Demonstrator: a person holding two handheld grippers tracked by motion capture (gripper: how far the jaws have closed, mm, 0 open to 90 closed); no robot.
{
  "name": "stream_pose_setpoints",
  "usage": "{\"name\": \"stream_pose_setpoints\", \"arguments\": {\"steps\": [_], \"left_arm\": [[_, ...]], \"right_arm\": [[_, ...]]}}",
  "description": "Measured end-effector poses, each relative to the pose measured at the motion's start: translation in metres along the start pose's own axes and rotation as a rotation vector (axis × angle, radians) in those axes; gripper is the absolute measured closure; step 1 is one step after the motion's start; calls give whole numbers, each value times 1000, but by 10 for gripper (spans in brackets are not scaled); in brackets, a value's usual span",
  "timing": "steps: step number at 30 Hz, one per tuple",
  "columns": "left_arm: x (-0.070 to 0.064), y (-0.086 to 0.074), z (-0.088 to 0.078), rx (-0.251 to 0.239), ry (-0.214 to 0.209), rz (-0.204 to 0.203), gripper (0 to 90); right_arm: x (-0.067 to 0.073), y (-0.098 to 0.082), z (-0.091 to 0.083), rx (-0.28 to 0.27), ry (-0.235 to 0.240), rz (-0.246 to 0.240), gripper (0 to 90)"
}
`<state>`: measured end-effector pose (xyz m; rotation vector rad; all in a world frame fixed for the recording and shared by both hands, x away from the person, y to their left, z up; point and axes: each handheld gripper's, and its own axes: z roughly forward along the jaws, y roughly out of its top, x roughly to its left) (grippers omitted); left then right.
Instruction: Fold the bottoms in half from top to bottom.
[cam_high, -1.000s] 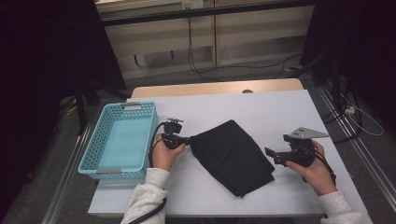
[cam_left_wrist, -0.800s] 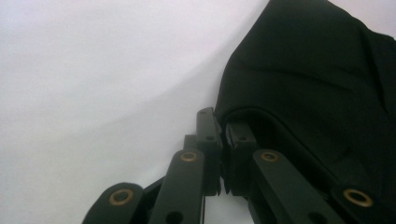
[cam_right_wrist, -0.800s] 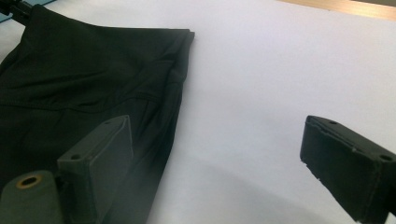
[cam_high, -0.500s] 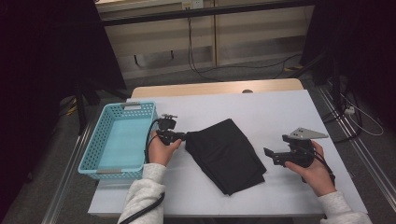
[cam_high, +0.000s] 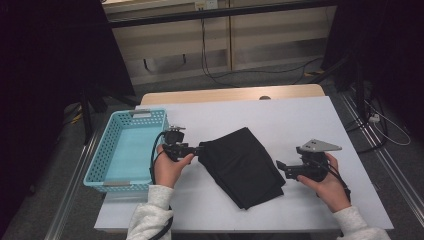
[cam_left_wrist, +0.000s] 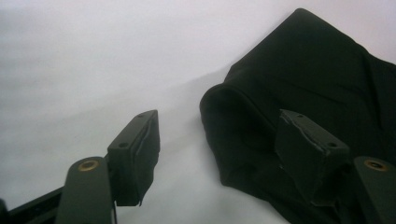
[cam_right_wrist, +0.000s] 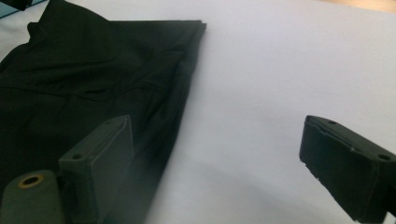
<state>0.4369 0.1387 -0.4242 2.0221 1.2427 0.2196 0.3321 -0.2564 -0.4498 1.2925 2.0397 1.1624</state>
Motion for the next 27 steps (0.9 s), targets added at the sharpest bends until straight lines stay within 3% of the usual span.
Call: {"name": "stream_pose_setpoints", "arguments": {"steps": [2, 4, 6, 9, 12, 15, 17, 22, 27], "left_arm": [[-1, -3, -1, 6, -6, 10, 276], [-3, -5, -1, 1, -38, 29, 241], [-8, -4, -2, 1, -36, 52, 230], [-10, -3, -2, -7, -38, 50, 216], [-10, -4, 0, 8, -34, 71, 213], [-11, -5, 3, 12, -16, 91, 214], [-10, -4, 4, 6, -23, 82, 213], [-11, -3, 4, 5, -38, 83, 213], [-11, -2, 5, 7, -33, 80, 207]], "right_arm": [[6, 1, 6, 8, 0, -3, 108], [11, 2, 12, 15, 10, -12, 126], [19, 2, 19, 30, 11, -19, 133], [27, 0, 25, 49, 14, -10, 151], [33, -3, 29, 85, 16, -22, 239], [33, -8, 28, 123, 5, -6, 287], [32, -11, 25, 128, 16, 21, 301], [38, -15, 19, 134, 22, 11, 361], [43, -20, 13, 124, 12, 34, 416]]}}
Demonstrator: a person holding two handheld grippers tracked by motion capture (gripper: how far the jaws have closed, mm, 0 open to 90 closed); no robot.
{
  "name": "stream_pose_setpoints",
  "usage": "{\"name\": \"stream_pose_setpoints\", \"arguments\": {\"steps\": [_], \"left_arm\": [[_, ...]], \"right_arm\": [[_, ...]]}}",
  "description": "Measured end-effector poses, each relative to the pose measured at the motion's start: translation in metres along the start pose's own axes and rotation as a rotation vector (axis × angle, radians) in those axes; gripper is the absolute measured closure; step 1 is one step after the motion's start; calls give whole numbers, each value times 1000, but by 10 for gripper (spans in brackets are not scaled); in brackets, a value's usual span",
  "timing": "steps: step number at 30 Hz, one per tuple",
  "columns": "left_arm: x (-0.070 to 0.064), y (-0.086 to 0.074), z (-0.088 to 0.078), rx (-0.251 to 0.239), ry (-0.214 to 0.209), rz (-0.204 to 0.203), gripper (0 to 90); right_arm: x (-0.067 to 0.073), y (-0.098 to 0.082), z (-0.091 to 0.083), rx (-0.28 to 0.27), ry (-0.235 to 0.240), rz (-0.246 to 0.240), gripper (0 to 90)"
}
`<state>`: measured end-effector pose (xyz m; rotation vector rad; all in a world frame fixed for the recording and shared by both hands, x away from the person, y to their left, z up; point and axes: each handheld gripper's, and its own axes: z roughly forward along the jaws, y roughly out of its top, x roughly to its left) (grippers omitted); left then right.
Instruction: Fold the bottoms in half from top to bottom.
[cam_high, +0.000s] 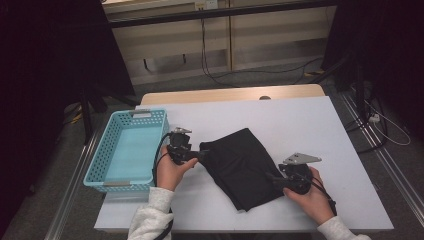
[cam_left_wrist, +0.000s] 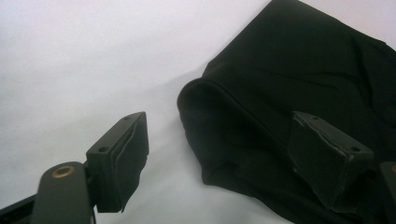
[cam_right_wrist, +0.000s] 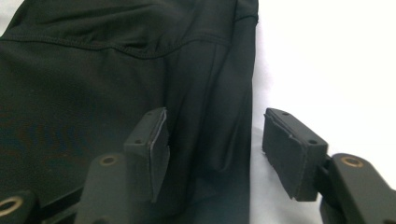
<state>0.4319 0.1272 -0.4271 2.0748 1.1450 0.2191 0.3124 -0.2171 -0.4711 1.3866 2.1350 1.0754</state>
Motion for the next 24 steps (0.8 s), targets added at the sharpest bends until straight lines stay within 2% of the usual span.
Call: {"name": "stream_pose_setpoints", "arguments": {"steps": [7, 8, 9, 10, 11, 13, 16, 19, 24], "left_arm": [[3, 1, -2, -5, 17, -3, 197], [3, 1, -2, -6, 20, -5, 193], [4, 1, -2, -5, 20, -2, 189], [3, 1, -2, -5, 20, -3, 188], [3, 1, -1, -7, 20, -7, 186], [3, 2, 0, 2, 16, -2, 184], [1, 3, 3, 11, 9, 0, 183], [1, 3, 4, 5, 17, -1, 177], [3, 6, 7, 0, 26, -12, 169]], "right_arm": [[6, -1, 0, 0, -14, 33, 522], [7, 0, 0, 2, -12, 35, 589], [9, 0, 0, 0, 19, 42, 704], [10, 0, 1, -2, 40, 56, 751], [12, -1, 1, -10, 35, 50, 755], [19, 1, 1, 1, 2, -2, 768], [20, 1, 2, -5, 5, -2, 787], [17, 0, 2, -22, 28, 21, 804], [17, -1, 0, -35, 55, 15, 811]]}}
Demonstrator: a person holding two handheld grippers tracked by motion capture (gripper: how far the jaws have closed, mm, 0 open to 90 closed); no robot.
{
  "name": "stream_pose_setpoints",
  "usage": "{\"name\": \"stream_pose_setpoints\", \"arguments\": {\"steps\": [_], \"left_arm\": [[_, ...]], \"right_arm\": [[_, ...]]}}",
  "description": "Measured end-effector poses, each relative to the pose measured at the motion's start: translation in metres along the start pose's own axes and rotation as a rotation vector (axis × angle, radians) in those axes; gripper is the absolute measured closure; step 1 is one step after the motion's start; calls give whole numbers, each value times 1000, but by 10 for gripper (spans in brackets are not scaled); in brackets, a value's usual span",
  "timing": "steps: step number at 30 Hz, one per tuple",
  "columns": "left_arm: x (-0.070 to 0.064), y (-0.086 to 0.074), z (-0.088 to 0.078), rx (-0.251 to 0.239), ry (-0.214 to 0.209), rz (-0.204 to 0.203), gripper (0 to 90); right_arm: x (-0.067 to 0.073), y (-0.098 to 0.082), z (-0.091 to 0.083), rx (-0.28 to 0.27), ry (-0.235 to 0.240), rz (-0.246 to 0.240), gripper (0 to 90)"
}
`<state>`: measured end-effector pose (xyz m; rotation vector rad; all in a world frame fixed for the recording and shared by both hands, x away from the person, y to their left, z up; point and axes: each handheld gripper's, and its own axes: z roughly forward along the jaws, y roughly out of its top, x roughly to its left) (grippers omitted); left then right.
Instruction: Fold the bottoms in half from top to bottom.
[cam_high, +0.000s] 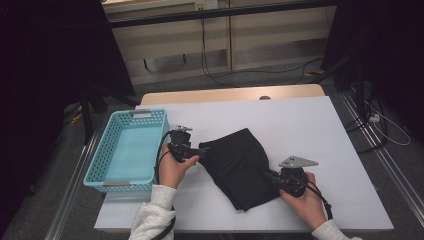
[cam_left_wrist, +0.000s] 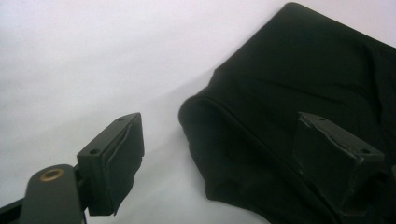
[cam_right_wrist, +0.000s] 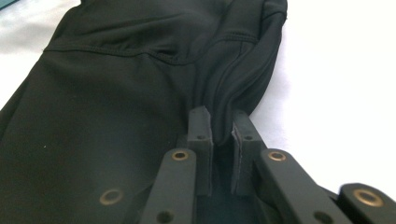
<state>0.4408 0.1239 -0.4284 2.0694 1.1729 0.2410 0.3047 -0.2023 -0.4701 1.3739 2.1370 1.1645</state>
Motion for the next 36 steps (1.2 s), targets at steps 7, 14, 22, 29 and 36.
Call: {"name": "stream_pose_setpoints", "arguments": {"steps": [7, 14, 22, 29, 36], "left_arm": [[3, -2, 18, 2, 31, -35, 190], [2, -7, 24, 58, 16, -49, 339], [-1, -6, 23, 106, -7, -66, 671], [2, -2, 25, 154, -55, -124, 801], [2, 15, 23, 246, -55, -146, 827]], "right_arm": [[3, -1, -1, 0, 5, -16, 807], [5, -2, -2, -3, -6, -39, 804], [5, -2, -2, -3, -6, -35, 804], [6, -2, -2, -2, -6, -29, 805], [4, -2, -3, -8, 3, -13, 810]]}}
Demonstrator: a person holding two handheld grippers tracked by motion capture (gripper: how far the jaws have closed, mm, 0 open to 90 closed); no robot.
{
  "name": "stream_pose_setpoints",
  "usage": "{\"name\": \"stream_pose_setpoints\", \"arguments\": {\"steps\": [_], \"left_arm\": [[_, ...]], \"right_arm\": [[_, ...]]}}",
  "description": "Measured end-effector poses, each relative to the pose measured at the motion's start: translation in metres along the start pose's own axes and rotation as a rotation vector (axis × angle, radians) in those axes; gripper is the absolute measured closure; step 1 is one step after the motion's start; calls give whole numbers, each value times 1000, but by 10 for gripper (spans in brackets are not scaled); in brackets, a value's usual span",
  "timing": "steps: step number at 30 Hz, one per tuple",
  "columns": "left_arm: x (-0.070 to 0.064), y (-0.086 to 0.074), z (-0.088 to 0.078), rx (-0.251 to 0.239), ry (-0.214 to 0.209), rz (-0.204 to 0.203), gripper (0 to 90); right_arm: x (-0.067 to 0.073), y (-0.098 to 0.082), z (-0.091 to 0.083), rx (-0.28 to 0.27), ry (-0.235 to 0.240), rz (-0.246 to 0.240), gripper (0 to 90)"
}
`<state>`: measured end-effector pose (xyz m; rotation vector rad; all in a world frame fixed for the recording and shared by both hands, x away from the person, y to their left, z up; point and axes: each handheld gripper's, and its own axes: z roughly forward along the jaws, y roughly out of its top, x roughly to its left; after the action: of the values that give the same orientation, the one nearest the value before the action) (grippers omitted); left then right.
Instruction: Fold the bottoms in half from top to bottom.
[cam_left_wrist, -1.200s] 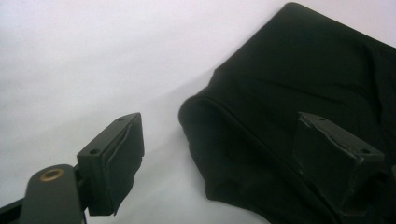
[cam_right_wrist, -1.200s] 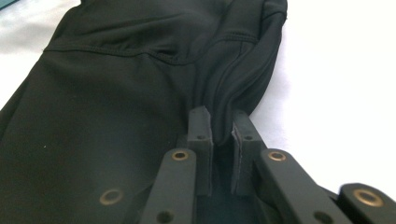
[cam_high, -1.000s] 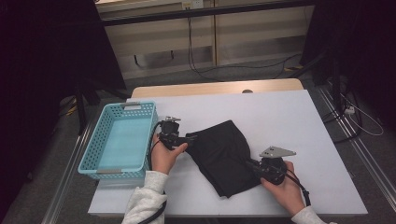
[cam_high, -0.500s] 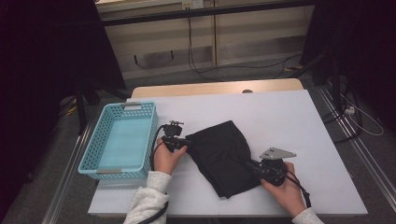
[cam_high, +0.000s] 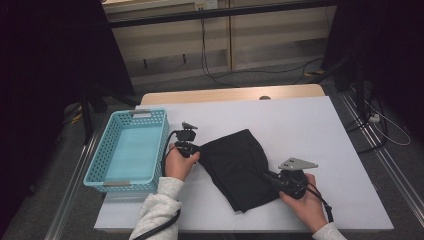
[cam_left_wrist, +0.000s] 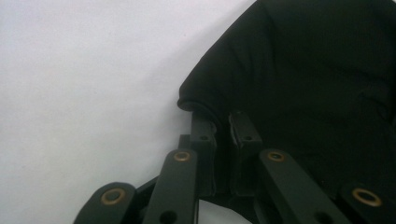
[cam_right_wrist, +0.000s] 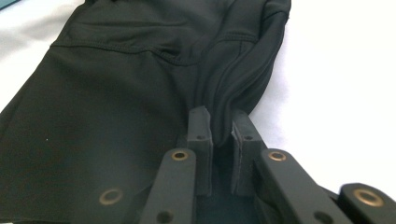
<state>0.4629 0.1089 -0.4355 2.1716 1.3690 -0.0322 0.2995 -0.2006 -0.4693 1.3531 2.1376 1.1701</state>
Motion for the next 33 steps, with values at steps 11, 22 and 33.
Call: {"name": "stream_pose_setpoints", "arguments": {"steps": [11, 22, 33], "left_arm": [[-11, 26, -8, 121, 32, 8, 835], [-16, 41, -22, 161, 61, 36, 838], [-21, 59, -36, 211, 93, 68, 841]], "right_arm": [[-2, 4, -8, -29, -6, -5, 818], [3, 5, -8, -44, 4, -12, 819], [13, 8, -5, -50, 24, -26, 819]]}}
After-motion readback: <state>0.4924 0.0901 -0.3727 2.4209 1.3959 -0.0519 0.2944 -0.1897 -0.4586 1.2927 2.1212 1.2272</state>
